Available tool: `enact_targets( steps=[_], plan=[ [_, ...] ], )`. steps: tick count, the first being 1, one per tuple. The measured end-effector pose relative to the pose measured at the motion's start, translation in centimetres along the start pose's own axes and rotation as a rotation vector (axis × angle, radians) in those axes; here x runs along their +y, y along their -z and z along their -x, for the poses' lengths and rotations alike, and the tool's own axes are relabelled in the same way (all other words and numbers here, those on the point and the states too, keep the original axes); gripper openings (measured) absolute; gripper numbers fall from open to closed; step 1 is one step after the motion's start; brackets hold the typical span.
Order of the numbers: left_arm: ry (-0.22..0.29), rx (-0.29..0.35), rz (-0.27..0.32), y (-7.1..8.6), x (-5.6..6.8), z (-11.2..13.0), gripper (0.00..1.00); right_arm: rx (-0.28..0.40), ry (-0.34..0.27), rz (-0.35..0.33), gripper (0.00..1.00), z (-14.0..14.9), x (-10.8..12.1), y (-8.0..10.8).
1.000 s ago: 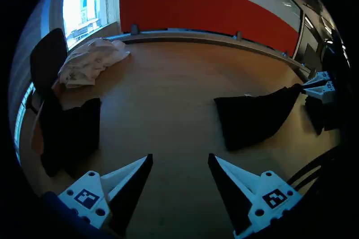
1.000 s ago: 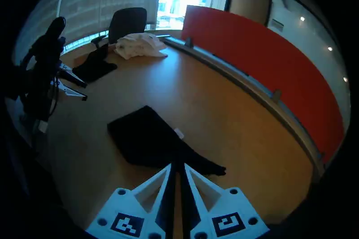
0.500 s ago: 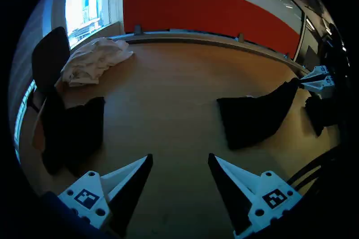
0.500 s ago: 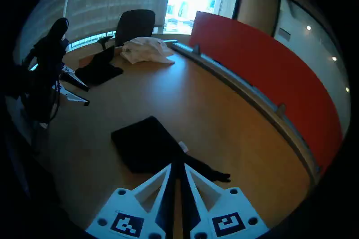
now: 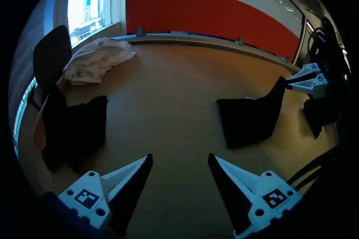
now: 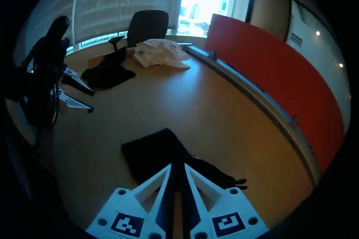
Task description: Fold towel
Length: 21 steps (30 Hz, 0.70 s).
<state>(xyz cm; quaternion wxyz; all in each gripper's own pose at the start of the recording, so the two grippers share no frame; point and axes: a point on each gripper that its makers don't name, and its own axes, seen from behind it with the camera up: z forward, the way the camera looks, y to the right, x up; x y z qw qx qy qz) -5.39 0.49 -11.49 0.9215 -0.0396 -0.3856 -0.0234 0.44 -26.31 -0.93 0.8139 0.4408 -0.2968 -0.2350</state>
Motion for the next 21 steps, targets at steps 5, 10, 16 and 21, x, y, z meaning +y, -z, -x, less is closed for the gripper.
enact_targets(
  steps=[5,10,16,21],
  plan=[
    [0.004,0.001,0.002,0.5,0.0,0.3,0.91,-0.001,0.014,-0.035,0.06,-1.0,-1.4,-1.6],
    [0.015,0.003,0.006,1.0,-0.2,0.7,0.91,-0.01,0.022,-0.072,0.06,-1.5,-3.1,-3.5],
    [0.035,0.009,0.0,1.6,-0.5,1.1,0.91,-0.041,0.013,-0.134,0.06,-1.0,-6.0,-6.7],
    [0.056,0.012,-0.005,1.9,-0.8,1.4,0.91,-0.083,-0.02,-0.19,0.06,0.3,-8.4,-9.4]
  ],
)
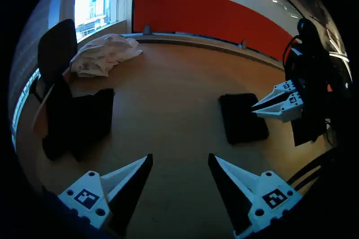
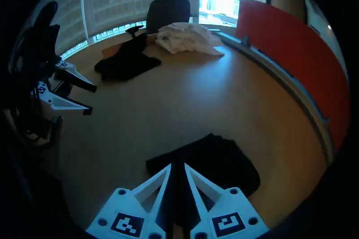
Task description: Fold towel
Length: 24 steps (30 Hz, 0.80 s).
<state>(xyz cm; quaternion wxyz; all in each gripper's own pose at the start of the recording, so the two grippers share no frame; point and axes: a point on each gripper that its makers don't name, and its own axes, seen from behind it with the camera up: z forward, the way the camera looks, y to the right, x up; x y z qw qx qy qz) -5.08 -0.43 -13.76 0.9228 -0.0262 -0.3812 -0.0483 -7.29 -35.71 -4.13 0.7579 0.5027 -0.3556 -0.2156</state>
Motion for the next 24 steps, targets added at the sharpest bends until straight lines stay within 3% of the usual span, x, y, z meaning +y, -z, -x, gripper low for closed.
enact_targets(
  steps=[6,18,22,24],
  plan=[
    [0.007,0.0,0.0,0.1,-0.1,0.3,0.91,-0.031,-0.013,-0.021,0.06,1.0,-0.7,-1.1],
    [0.004,-0.001,-0.003,-0.1,-0.3,0.0,0.91,-0.04,-0.018,-0.034,0.14,1.5,-0.7,-0.8],
    [0.003,-0.001,-0.002,-0.1,-0.3,-0.1,0.91,-0.04,-0.017,-0.035,0.35,1.6,-0.6,-0.5],
    [0.003,0.0,-0.004,-0.2,-0.3,-0.1,0.91,-0.04,-0.018,-0.033,0.52,1.7,-0.5,-0.4]
  ],
)
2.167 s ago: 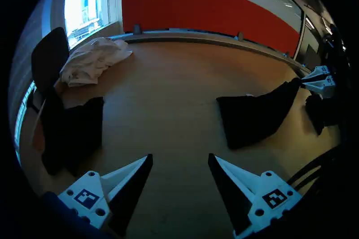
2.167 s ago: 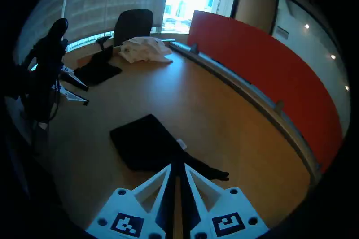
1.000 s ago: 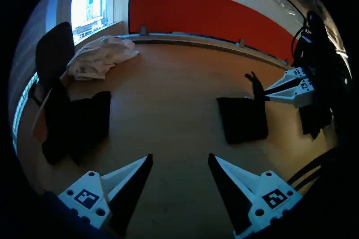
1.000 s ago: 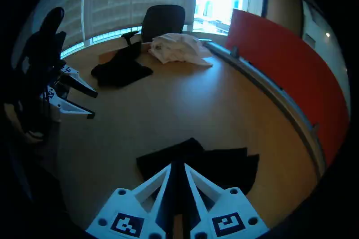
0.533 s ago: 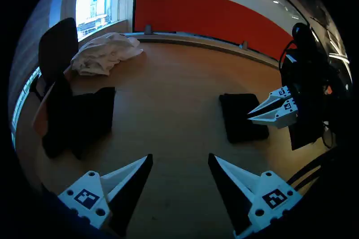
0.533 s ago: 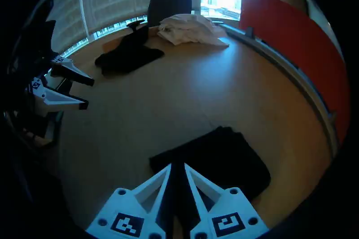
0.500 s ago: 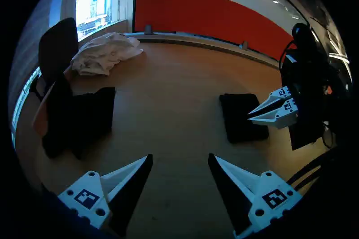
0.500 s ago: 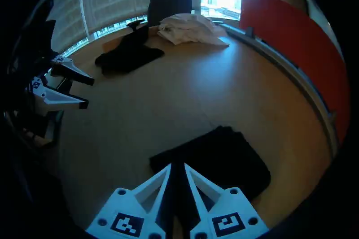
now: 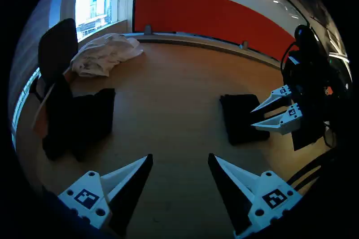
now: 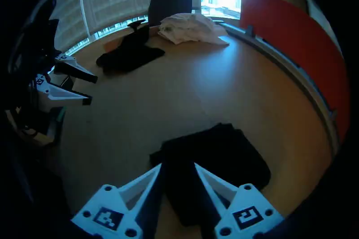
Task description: Fold towel
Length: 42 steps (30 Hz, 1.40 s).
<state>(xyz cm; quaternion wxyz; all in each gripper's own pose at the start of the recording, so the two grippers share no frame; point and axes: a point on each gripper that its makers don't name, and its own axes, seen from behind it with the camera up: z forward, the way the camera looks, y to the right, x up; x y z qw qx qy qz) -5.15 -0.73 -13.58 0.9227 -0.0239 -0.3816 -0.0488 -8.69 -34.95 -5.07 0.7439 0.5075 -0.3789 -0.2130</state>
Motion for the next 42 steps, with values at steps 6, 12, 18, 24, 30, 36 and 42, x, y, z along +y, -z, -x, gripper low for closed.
enact_targets(
  steps=[6,12,18,24,30,36,42],
  plan=[
    [0.006,0.002,0.001,0.0,0.1,-0.1,0.91,0.004,-0.006,0.012,0.71,0.2,0.3,0.4],
    [0.002,0.004,0.002,0.0,0.2,-0.2,0.91,0.008,-0.026,0.027,0.73,0.7,0.4,0.8],
    [0.0,0.006,0.002,0.1,0.2,-0.2,0.91,0.003,-0.044,0.05,0.73,1.8,0.6,1.3],
    [-0.002,0.007,0.001,0.1,0.3,-0.2,0.91,0.001,-0.078,0.07,0.73,3.0,1.0,2.1],
    [-0.007,0.009,0.0,0.2,0.3,-0.2,0.91,-0.012,-0.099,0.093,0.73,4.6,1.3,3.2],
    [-0.007,0.009,-0.002,0.2,0.3,-0.1,0.91,-0.02,-0.121,0.106,0.73,5.8,1.3,3.6],
    [-0.007,0.009,-0.002,0.3,0.4,0.0,0.91,-0.046,-0.134,0.112,0.73,7.6,0.9,3.4]
  ],
)
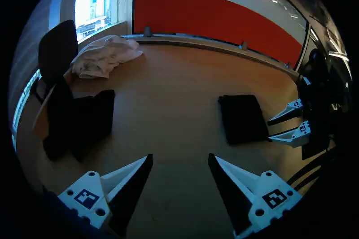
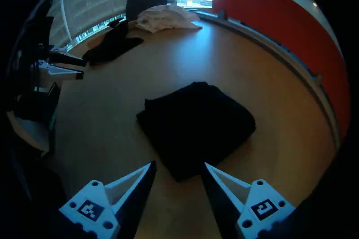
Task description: Fold towel
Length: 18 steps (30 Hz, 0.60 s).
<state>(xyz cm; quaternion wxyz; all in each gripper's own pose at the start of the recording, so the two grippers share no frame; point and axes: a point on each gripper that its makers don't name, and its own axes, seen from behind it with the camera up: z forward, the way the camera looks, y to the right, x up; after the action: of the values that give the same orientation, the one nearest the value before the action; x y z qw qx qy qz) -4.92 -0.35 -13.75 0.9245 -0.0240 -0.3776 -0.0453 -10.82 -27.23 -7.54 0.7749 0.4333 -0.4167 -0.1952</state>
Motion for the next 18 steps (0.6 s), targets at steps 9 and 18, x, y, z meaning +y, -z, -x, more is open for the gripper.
enact_targets(
  steps=[9,18],
  plan=[
    [-0.001,0.001,0.002,0.0,0.1,0.0,0.91,-0.018,-0.03,0.014,0.73,1.5,0.1,-0.5],
    [0.0,0.002,0.005,-0.1,0.2,-0.1,0.91,-0.036,-0.053,0.022,0.63,2.5,0.3,-0.9]
  ],
)
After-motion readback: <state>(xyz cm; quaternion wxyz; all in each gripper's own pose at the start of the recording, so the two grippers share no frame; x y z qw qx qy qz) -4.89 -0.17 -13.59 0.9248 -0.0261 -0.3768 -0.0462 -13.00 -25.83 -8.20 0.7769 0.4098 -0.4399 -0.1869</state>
